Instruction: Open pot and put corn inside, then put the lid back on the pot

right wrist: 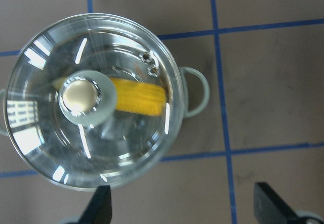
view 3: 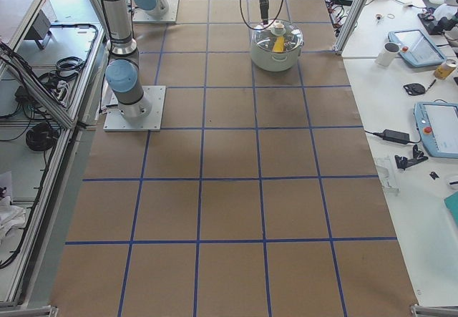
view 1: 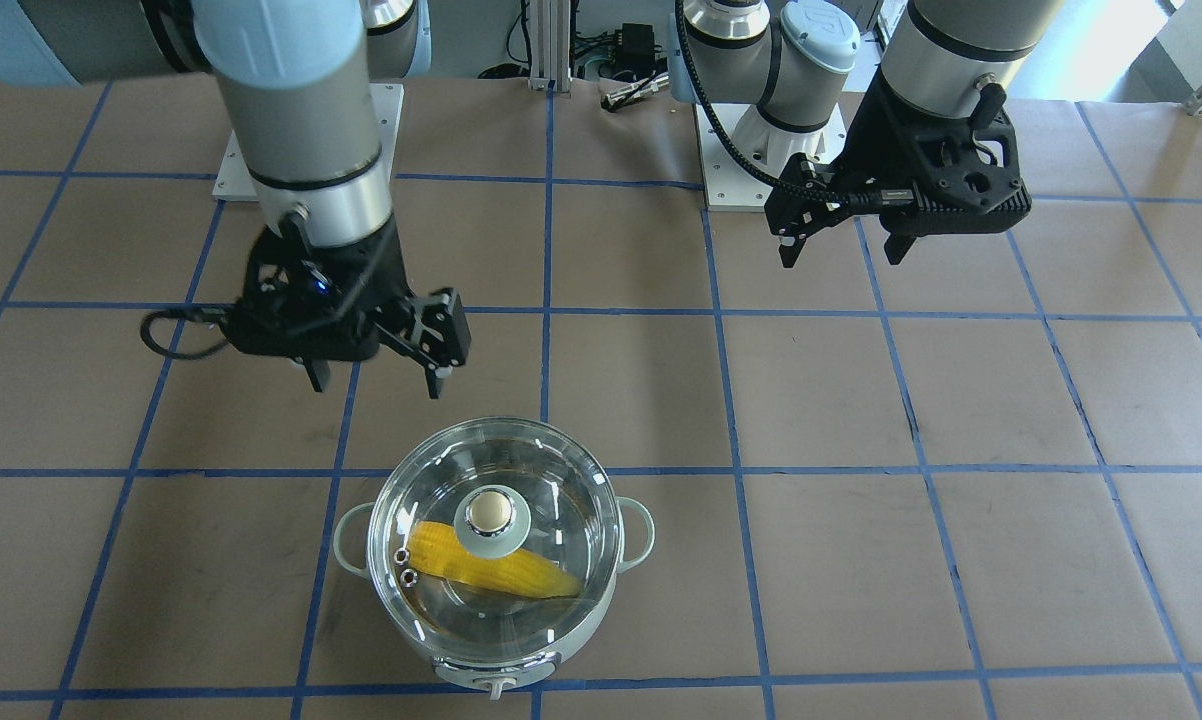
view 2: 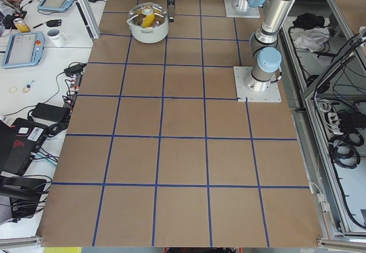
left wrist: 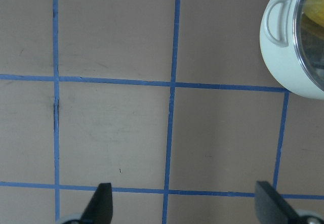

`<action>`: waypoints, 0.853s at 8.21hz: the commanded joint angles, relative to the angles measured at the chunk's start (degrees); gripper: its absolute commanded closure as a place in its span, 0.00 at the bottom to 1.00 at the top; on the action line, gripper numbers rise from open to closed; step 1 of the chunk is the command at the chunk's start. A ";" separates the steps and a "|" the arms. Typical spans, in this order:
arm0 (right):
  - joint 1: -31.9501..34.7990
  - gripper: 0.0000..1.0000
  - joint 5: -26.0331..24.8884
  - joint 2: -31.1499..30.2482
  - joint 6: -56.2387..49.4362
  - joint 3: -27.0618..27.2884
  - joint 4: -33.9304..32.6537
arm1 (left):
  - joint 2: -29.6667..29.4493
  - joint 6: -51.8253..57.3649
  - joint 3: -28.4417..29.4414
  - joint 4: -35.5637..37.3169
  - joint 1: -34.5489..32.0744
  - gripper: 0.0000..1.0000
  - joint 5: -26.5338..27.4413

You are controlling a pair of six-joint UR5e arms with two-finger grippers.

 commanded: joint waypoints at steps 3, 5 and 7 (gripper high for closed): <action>-6.95 0.00 0.81 -14.56 -6.13 3.00 16.69 | -0.21 0.24 -0.09 0.00 0.00 0.00 2.54; -6.95 0.00 0.81 -14.73 -6.22 3.00 16.96 | -0.47 0.07 0.00 0.09 -0.09 0.00 3.62; -6.95 0.00 0.64 -14.73 -6.83 3.00 17.13 | -0.47 0.15 0.00 0.18 -0.09 0.00 3.62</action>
